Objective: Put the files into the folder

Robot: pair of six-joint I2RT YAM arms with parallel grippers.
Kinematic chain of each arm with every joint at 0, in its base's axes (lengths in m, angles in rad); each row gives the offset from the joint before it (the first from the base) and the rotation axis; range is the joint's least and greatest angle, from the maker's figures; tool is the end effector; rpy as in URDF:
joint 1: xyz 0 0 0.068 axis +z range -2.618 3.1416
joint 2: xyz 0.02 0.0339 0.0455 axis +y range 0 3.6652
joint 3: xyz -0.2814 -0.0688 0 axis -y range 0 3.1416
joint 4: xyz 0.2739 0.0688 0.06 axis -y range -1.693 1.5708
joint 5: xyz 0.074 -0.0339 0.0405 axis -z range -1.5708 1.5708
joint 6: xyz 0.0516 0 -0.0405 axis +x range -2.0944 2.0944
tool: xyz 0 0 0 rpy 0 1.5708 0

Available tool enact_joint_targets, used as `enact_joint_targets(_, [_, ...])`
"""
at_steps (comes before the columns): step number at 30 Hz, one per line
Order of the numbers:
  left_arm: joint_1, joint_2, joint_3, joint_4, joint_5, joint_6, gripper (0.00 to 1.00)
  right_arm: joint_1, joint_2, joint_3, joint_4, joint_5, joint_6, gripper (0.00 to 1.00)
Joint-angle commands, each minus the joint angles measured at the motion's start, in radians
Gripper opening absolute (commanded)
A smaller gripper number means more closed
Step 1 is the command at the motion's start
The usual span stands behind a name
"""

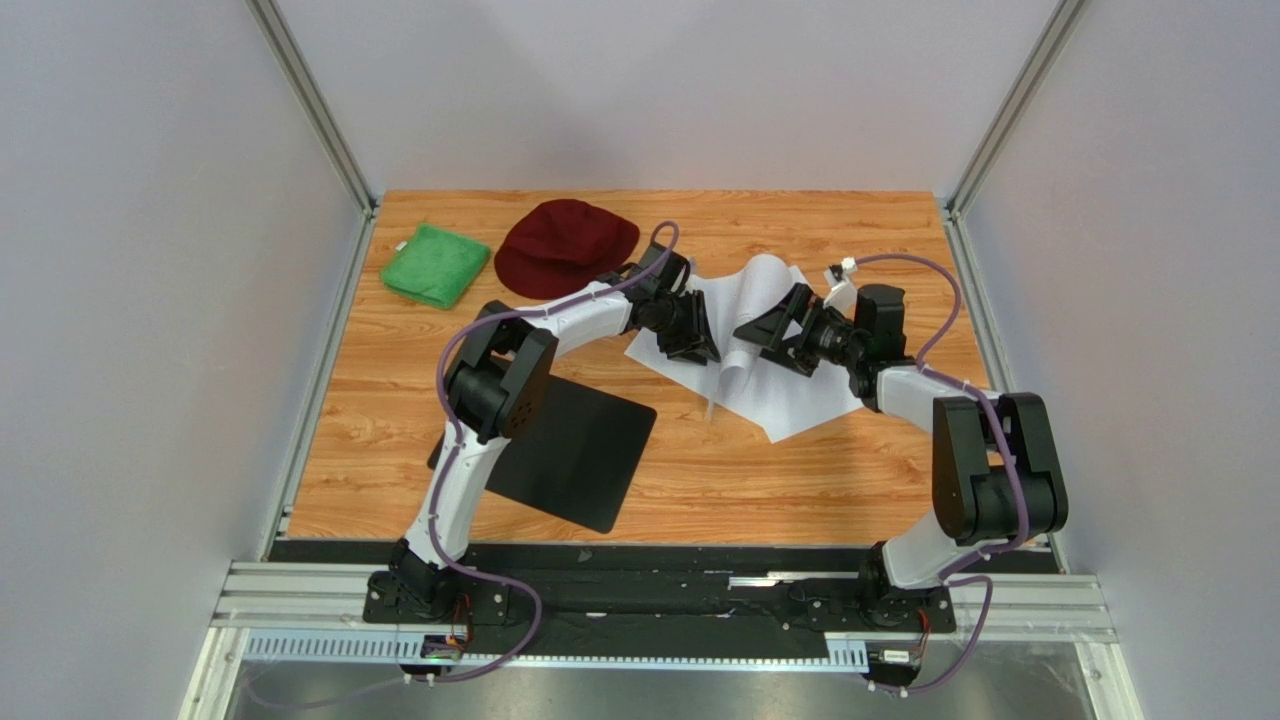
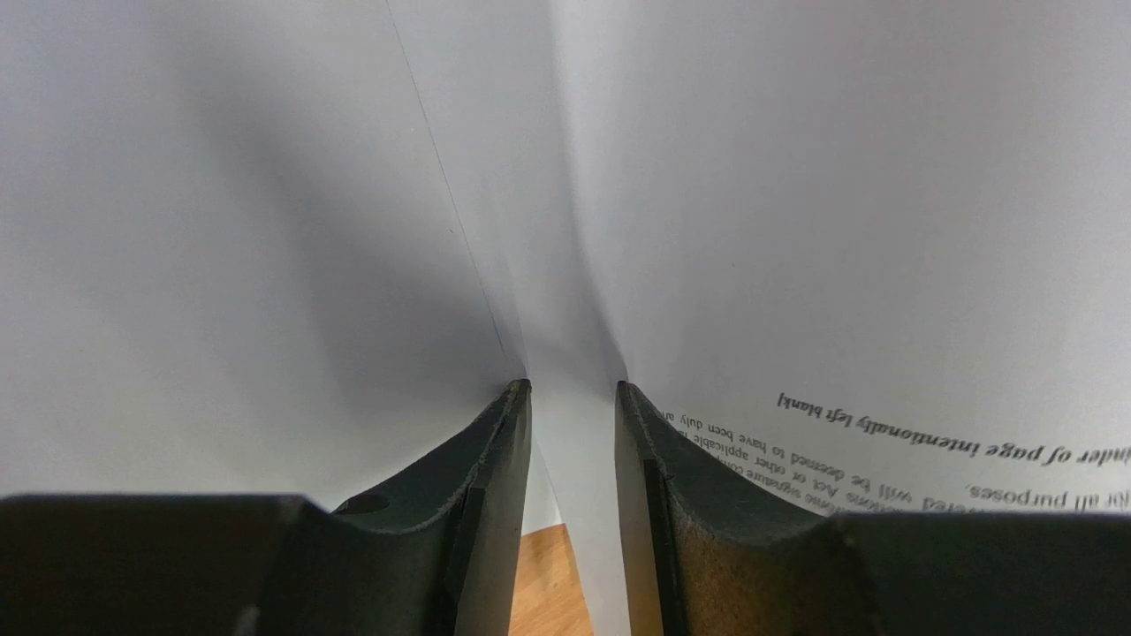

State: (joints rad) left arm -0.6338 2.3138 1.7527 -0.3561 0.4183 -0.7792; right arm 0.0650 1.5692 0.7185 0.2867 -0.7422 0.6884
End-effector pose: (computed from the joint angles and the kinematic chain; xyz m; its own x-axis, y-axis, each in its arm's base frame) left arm 0.4290 -0.3413 0.1296 -0.9753 -0.0801 -0.2060 0.0771 0.7502 -0.6567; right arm 0.3370 0.0569 0.1687 -0.8045 0.4168 -0.4231 -0.1383 0.5613 0.8159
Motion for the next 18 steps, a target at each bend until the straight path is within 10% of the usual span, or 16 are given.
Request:
enact_joint_targets(1, [0.008, 0.018, -0.015, 0.000, 0.010, 0.005, 0.39, -0.005, 0.008, 0.038, 0.219, -0.074, 0.158, 1.00])
enact_joint_targets(18, [0.011, 0.012, -0.035, 0.026, 0.030, -0.006, 0.39, 0.018, 0.105, -0.022, 0.246, 0.015, 0.099, 0.90])
